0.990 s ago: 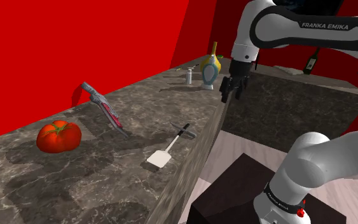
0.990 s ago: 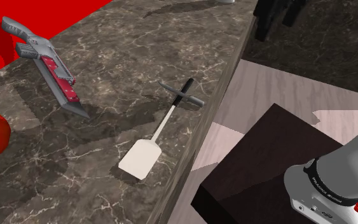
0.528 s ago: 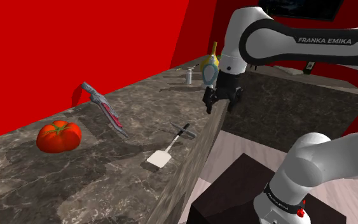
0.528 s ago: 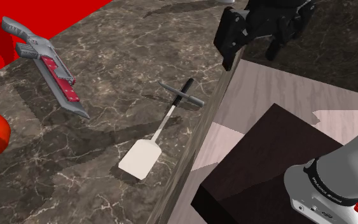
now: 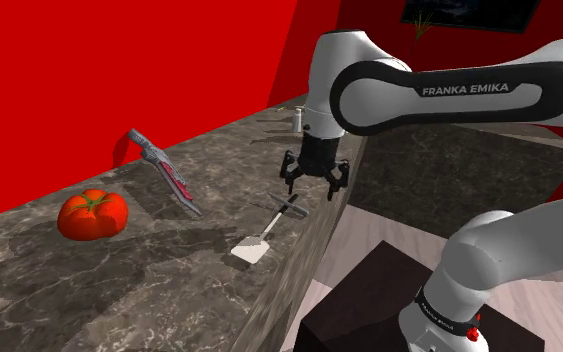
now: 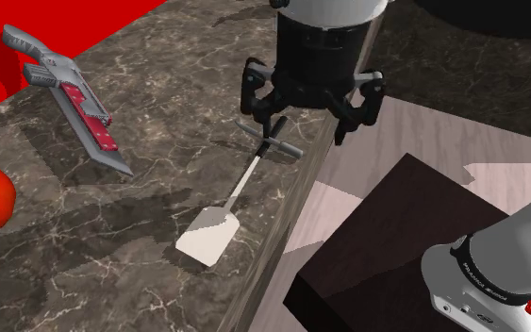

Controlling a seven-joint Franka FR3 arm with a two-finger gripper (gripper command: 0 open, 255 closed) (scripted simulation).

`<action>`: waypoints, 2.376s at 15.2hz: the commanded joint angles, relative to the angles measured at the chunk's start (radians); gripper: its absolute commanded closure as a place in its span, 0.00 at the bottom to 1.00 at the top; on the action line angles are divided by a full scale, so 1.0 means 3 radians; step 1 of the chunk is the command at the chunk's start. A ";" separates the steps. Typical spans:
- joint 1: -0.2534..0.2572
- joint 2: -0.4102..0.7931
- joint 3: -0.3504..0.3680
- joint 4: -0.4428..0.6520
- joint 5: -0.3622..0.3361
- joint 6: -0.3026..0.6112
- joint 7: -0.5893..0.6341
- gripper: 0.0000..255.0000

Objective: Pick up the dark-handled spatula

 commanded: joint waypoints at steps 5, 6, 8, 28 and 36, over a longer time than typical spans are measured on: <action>-0.0565 0.0734 0.0865 0.0463 -0.0137 0.0376 0.1494 0.00; -0.0580 0.0749 0.0884 0.0473 -0.0144 0.0381 0.1522 0.00; -0.0584 0.0776 0.0916 0.0404 -0.0145 0.0475 0.1533 0.00; -0.0594 0.0815 0.0961 0.0319 -0.0148 0.0597 0.1549 1.00; -0.0575 0.0714 0.0832 0.0598 -0.0149 0.0223 0.1509 1.00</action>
